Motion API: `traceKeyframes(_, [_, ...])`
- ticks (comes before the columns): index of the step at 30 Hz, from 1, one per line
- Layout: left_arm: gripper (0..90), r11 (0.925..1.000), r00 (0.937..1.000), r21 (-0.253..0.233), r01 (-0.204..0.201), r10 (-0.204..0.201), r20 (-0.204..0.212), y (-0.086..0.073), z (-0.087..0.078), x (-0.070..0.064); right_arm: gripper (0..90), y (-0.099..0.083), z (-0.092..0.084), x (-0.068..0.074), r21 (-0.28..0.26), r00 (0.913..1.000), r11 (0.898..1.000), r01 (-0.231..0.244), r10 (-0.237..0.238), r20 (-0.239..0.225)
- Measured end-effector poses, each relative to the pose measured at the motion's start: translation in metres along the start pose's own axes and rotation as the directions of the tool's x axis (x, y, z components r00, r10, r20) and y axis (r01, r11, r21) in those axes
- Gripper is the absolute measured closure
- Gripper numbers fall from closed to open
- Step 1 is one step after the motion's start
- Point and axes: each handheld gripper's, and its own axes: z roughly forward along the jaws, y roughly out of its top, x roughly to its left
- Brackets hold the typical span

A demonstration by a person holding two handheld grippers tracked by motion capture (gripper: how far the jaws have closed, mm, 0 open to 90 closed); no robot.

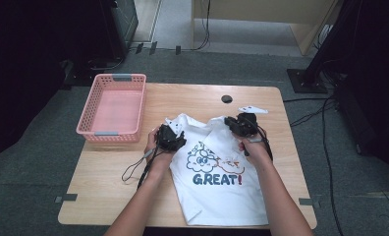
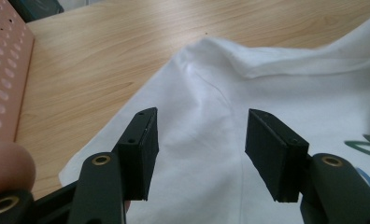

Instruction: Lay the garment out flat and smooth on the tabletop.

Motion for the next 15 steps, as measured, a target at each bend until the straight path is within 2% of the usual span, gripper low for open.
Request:
traceKeyframes(1, [45.0,0.9999,0.9999,0.003,0.013,-0.013,-0.004,0.0,0.002,0.0,81.2,-0.001,0.003,-0.004,0.007,0.9995,1.0,-0.012,0.012,0.031])
traceKeyframes(4, [43.7,0.9993,0.9994,0.018,0.034,-0.034,-0.004,-0.004,0.004,0.003,72.3,-0.002,0.005,-0.012,0.009,0.9938,1.0,-0.016,0.015,0.11])
traceKeyframes(7, [43.3,0.999,0.9995,0.032,0.032,-0.032,-0.001,-0.009,0.007,0.005,60.3,-0.004,-0.003,-0.012,-0.011,0.9928,1.0,0.003,-0.002,0.12])
traceKeyframes(9, [43.3,0.9982,0.9993,0.047,0.038,-0.038,-0.002,-0.012,0.009,0.007,58.7,-0.005,-0.01,-0.006,-0.028,0.9868,0.999,0.04,-0.035,0.158])
traceKeyframes(10, [43.3,0.9978,0.9991,0.05,0.042,-0.042,-0.001,-0.014,0.011,0.007,59.4,-0.006,-0.013,-0.001,-0.043,0.9865,0.997,0.061,-0.054,0.155])
traceKeyframes(12, [43.4,0.9974,0.9985,0.047,0.054,-0.055,0.007,-0.016,0.012,0.007,60.8,-0.012,-0.015,0.014,-0.043,0.9919,0.994,0.098,-0.094,0.085])
traceKeyframes(13, [43.4,0.9977,0.9987,0.046,0.05,-0.05,0.009,-0.016,0.012,0.006,60.8,-0.016,-0.014,0.024,-0.02,0.9895,0.99,0.139,-0.138,0.044])
traceKeyframes(15, [43.6,0.9979,0.9984,0.034,0.054,-0.055,0.014,-0.017,0.012,0.004,60.8,-0.028,-0.005,0.043,0.045,0.9731,0.972,0.23,-0.23,-0.012])
